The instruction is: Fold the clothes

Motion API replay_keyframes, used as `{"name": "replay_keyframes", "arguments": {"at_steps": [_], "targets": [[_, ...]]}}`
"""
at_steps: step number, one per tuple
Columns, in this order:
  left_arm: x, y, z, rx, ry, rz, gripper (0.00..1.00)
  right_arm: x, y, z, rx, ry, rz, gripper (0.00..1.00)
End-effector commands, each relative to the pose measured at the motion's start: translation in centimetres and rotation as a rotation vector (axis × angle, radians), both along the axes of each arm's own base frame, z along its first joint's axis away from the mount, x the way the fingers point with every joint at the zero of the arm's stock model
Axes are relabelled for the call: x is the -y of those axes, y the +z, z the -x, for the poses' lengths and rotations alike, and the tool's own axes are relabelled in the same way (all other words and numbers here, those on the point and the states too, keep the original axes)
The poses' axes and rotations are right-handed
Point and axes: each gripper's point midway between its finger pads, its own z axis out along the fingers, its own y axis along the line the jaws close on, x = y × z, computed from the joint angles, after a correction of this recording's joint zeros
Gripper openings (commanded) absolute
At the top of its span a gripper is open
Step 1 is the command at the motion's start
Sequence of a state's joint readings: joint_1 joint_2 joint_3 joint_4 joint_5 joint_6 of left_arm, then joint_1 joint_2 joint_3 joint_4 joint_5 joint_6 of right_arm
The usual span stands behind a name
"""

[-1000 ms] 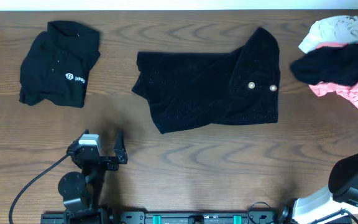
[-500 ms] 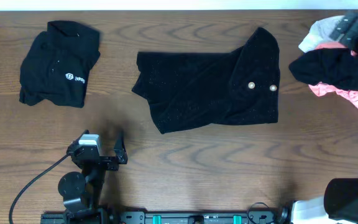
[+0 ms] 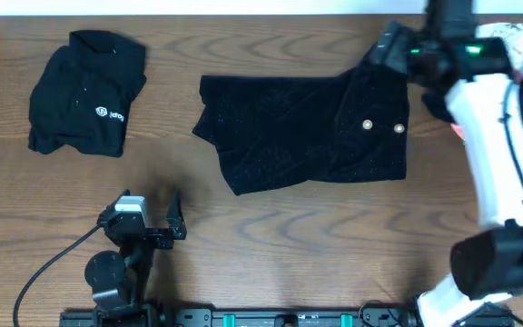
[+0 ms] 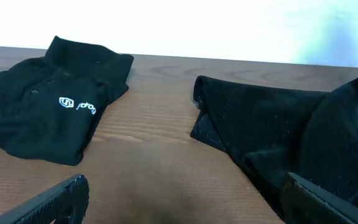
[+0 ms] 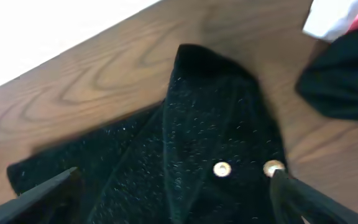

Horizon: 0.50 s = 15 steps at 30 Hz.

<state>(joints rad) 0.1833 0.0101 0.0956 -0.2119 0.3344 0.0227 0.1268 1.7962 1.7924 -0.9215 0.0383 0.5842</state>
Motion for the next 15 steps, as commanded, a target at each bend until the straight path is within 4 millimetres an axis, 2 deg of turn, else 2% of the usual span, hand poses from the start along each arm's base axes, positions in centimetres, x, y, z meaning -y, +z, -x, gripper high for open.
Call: {"name": "replay_keyframes", "arguments": {"at_steps": [1, 6, 11, 15], "targets": [[-0.1, -1.2, 0.0, -0.024, 0.001, 0.003, 0.98, 0.0, -2.7, -1.0, -0.032, -0.172, 0.021, 0.89], [-0.1, -1.2, 0.0, -0.024, 0.001, 0.003, 0.98, -1.4, -8.2, -1.6, -0.137, -0.245, 0.015, 0.85], [-0.1, -1.2, 0.0, -0.024, 0.001, 0.003, 0.98, -1.4, -13.7, -1.4, -0.254, -0.323, 0.012, 0.85], [-0.1, -1.2, 0.0, -0.024, 0.001, 0.003, 0.98, -1.9, -16.6, -1.9, -0.294, -0.321, 0.005, 0.85]]}}
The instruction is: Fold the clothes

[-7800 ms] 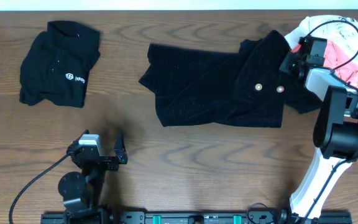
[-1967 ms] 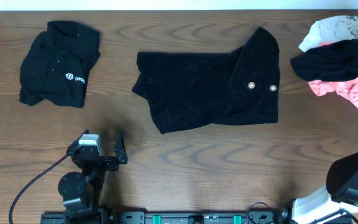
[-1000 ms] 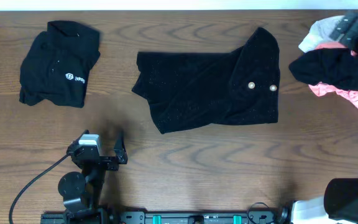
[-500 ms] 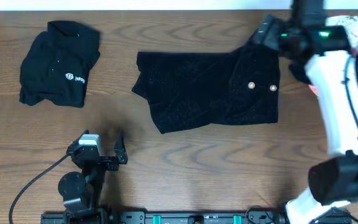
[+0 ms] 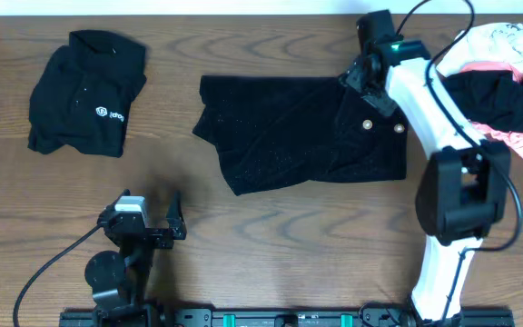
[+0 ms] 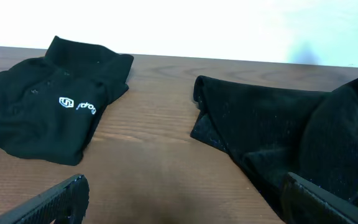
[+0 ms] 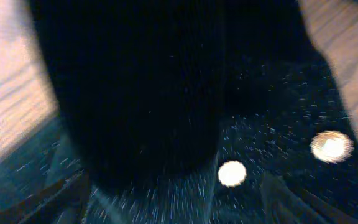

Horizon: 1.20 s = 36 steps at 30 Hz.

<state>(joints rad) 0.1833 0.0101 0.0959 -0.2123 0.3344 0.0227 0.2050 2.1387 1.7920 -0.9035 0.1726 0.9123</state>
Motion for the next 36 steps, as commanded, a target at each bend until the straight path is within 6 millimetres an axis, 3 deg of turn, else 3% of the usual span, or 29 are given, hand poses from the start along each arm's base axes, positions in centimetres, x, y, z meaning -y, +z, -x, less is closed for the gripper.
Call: {"name": "replay_keyframes", "arguments": {"at_steps": [1, 6, 7, 8, 10, 11, 14, 21, 26, 27, 28, 29, 31, 36], "targets": [[-0.1, -1.2, 0.0, -0.024, 0.001, 0.003, 0.98, -0.3, -1.8, -0.5, -0.008, -0.044, -0.012, 0.85], [-0.1, -1.2, 0.0, -0.024, 0.000, 0.003, 0.98, -1.9, -4.7, -1.9, -0.005, -0.022, -0.083, 0.84], [-0.1, -1.2, 0.0, -0.024, 0.001, 0.003, 0.98, -2.1, -5.1, -2.1, -0.003, -0.020, -0.091, 0.75], [-0.1, -1.2, 0.0, -0.024, 0.001, 0.003, 0.98, -2.2, -5.4, -2.2, -0.001, -0.022, -0.097, 0.57], [-0.1, -1.2, 0.0, -0.024, 0.001, 0.003, 0.98, -2.1, -5.5, -2.4, 0.004, -0.066, -0.115, 0.11], [-0.1, -1.2, 0.0, -0.024, 0.001, 0.003, 0.98, -2.1, -5.4, -2.6, 0.014, -0.081, -0.124, 0.01], [-0.1, -1.2, 0.0, -0.024, 0.000, 0.003, 0.98, -2.5, -3.3, -4.0, 0.074, -0.079, -0.174, 0.01], [-0.1, -1.2, 0.0, -0.024, 0.001, 0.003, 0.98, -3.5, 4.2, -8.2, 0.257, -0.064, -0.232, 0.01], [-0.1, -1.2, 0.0, -0.024, 0.001, 0.003, 0.98, -2.3, 6.6, -10.6, 0.395, -0.157, -0.209, 0.01], [-0.1, -1.2, 0.0, -0.024, 0.000, 0.004, 0.98, -2.0, 7.0, -11.1, 0.427, -0.178, -0.203, 0.04], [-0.1, -1.2, 0.0, -0.024, 0.001, 0.003, 0.98, -1.7, 7.5, -11.9, 0.472, -0.192, -0.199, 0.17], [-0.1, -1.2, 0.0, -0.024, 0.001, 0.003, 0.98, -1.7, 8.0, -12.6, 0.510, -0.195, -0.201, 0.38], [-0.1, -1.2, 0.0, -0.024, 0.001, 0.003, 0.98, -1.7, 8.8, -13.4, 0.557, -0.195, -0.214, 0.99], [-0.1, -1.2, 0.0, -0.024, 0.001, 0.003, 0.98, -3.6, 10.1, -13.3, 0.551, 0.059, -0.201, 0.99]]}}
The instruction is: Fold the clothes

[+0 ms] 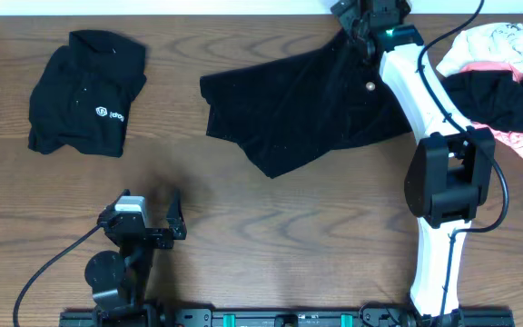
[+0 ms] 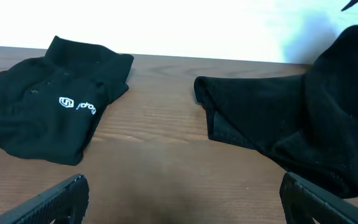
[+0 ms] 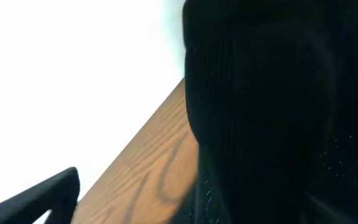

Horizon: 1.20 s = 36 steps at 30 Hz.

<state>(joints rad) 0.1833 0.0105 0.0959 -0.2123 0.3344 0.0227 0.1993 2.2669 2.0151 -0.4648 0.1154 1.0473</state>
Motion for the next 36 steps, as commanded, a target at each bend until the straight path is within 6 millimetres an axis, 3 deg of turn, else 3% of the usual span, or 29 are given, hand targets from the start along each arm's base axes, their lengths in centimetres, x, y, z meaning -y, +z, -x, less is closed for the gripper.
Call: {"name": "replay_keyframes", "arguments": {"at_steps": [1, 4, 11, 12, 13, 15, 16, 20, 31, 36], "targets": [[-0.1, -1.2, 0.0, -0.023, 0.000, 0.003, 0.98, -0.4, 3.0, 0.4, 0.044, 0.178, 0.106, 0.99], [-0.1, -1.2, 0.0, -0.024, 0.001, 0.003, 0.98, 0.5, 3.7, 2.7, -0.022, 0.234, 0.223, 0.99], [-0.1, -1.2, 0.0, -0.023, 0.001, 0.003, 0.98, 4.3, 6.1, 10.7, -0.257, 0.334, 0.480, 0.98], [-0.1, -1.2, 0.0, -0.023, 0.001, 0.003, 0.98, 4.6, 6.3, 11.9, -0.289, 0.358, 0.497, 0.92], [-0.1, -1.2, 0.0, -0.024, 0.001, 0.003, 0.98, 4.8, 6.4, 13.0, -0.322, 0.380, 0.510, 0.78], [-0.1, -1.2, 0.0, -0.023, 0.001, 0.003, 0.98, 5.4, 6.2, 14.7, -0.385, 0.400, 0.517, 0.08], [-0.1, -1.0, -0.1, -0.015, 0.001, 0.001, 0.98, 5.9, 5.8, 15.6, -0.426, 0.406, 0.517, 0.01], [-0.1, 0.0, -0.3, 0.027, 0.000, -0.006, 0.98, 7.5, 2.9, 17.5, -0.542, 0.453, 0.518, 0.01], [0.7, 0.1, -0.2, 0.031, -0.045, 0.003, 0.98, 5.9, -9.0, 18.2, -0.537, 0.580, 0.456, 0.01], [0.7, 0.1, -0.2, 0.028, -0.045, 0.004, 0.98, 5.8, -11.6, 17.2, -0.451, 0.558, 0.473, 0.01]]}}
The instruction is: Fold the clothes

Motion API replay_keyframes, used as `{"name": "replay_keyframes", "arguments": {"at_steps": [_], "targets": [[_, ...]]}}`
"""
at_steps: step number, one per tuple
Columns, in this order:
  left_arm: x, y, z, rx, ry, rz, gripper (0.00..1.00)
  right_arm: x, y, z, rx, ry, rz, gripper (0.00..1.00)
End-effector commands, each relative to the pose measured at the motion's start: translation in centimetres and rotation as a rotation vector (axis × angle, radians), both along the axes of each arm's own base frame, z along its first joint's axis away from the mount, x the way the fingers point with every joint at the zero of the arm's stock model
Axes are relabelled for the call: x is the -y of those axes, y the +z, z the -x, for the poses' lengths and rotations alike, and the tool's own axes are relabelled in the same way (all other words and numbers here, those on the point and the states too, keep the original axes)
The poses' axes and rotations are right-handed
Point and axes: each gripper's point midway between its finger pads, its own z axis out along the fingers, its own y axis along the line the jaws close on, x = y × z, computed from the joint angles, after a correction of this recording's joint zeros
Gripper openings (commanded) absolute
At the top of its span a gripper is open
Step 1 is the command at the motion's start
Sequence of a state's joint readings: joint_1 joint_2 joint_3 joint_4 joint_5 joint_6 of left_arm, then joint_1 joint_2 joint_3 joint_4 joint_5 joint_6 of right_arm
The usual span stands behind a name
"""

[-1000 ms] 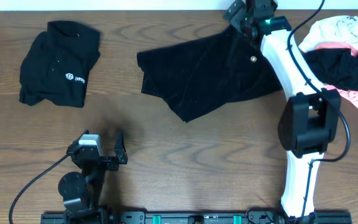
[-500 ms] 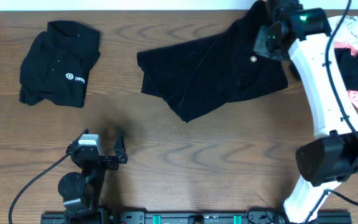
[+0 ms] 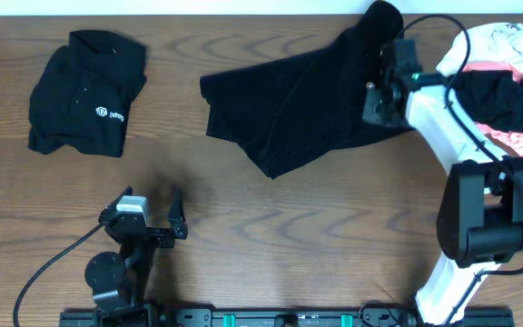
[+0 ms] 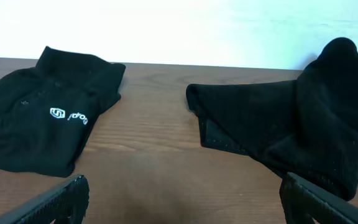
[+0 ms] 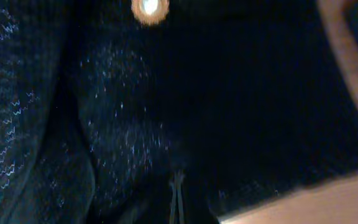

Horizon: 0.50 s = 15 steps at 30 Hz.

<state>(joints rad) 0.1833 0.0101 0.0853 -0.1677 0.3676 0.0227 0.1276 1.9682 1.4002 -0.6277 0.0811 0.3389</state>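
A black sparkly garment (image 3: 289, 113) lies across the middle of the table, its right part pulled up into a peak (image 3: 379, 18). My right gripper (image 3: 381, 71) is shut on that raised fabric. The right wrist view is filled with dark cloth, with a gold button (image 5: 149, 5) at the top and the closed fingertips (image 5: 176, 199) pressed together below. A folded black shirt with a white logo (image 3: 89, 91) rests at the far left. My left gripper (image 3: 150, 223) sits open near the front, its fingers (image 4: 61, 199) wide apart over bare wood, the garment (image 4: 278, 130) ahead to its right.
A pile of pink, white and black clothes (image 3: 507, 73) lies at the right edge, beside my right arm. The table's far edge (image 3: 243, 13) runs just behind the garment. The left arm's cable (image 3: 53, 263) loops on the wood at the front left.
My right gripper, still shut on the garment, was at the table's far edge and is now nearer and a little to the right. The fabric stands in a taller peak. The left wrist view shifted slightly.
My right gripper was open above the flat garment's far right corner. Then it was down on the cloth near the gold buttons. Then it held that part lifted at the far edge, the garment skewed. Now the held part is nearer, over the garment.
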Motion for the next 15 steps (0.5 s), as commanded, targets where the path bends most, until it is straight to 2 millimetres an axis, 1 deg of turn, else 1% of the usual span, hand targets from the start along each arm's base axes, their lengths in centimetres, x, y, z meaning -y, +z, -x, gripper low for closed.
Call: {"name": "replay_keyframes", "arguments": {"at_steps": [1, 4, 8, 12, 15], "targets": [[0.2, -0.5, 0.0, -0.007, -0.012, 0.003, 0.98, -0.3, -1.5, 0.2, 0.017, 0.027, 0.000, 0.01], [0.2, -0.6, 0.0, -0.012, -0.012, 0.004, 0.98, -0.2, -3.1, 0.4, 0.034, 0.025, 0.001, 0.01], [0.2, -0.8, 0.1, -0.018, -0.012, 0.005, 0.98, 0.0, -5.7, 1.4, 0.002, 0.024, 0.009, 0.02], [0.2, -0.8, 0.1, -0.018, -0.012, 0.005, 0.98, 0.1, -8.2, 3.2, -0.082, 0.027, 0.014, 0.02], [0.2, -0.8, 0.1, -0.017, -0.012, 0.005, 0.98, 0.4, -8.9, 5.1, -0.167, 0.026, 0.024, 0.01]]}}
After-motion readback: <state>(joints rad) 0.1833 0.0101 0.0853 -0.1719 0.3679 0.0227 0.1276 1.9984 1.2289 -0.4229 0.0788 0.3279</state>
